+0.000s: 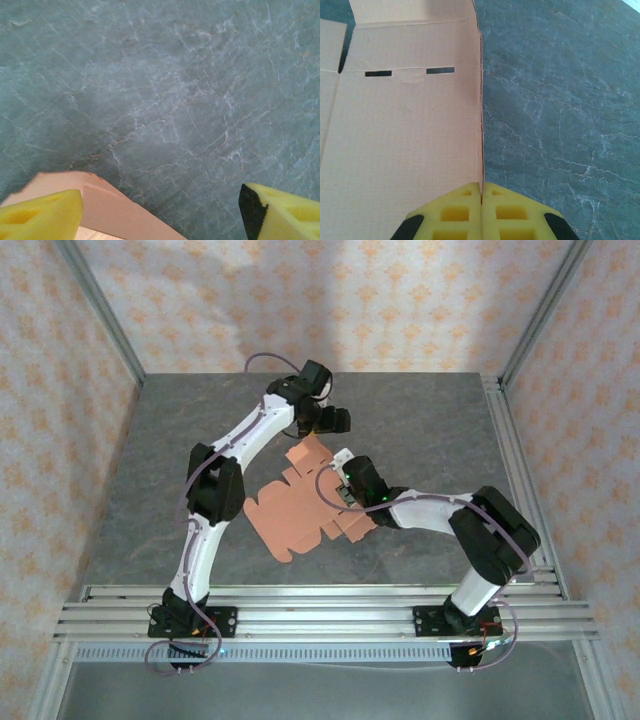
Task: Fold the paper box
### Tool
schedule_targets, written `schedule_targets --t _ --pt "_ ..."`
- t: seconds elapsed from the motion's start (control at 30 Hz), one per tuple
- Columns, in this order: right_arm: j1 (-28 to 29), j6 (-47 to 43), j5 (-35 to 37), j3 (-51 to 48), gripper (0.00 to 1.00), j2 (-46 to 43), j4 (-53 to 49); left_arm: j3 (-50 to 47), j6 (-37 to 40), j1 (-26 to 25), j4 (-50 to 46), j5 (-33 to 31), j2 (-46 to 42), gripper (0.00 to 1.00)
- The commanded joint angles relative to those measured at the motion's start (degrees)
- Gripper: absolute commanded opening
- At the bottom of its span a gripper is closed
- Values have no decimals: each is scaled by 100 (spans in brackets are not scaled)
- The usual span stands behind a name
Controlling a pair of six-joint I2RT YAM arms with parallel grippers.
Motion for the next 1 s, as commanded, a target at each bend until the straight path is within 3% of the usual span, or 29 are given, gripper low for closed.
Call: schedule_targets --t 0.0,0.37,0.57,0.73,0.97 --pt "45 -125 310 109 0 93 95 254 179 -90 -615 129 47 80" --pt "45 -163 404 153 0 158 169 -257 71 -185 -578 147 -90 77" --pt "43 -167 319 144 0 113 169 -317 13 -192 -430 210 -28 84" --pt "34 -107 225 159 0 127 123 -168 108 -190 -496 142 -65 83" --pt "-113 263 -511 455 0 90 -600 -28 378 -172 -473 -108 -256 82"
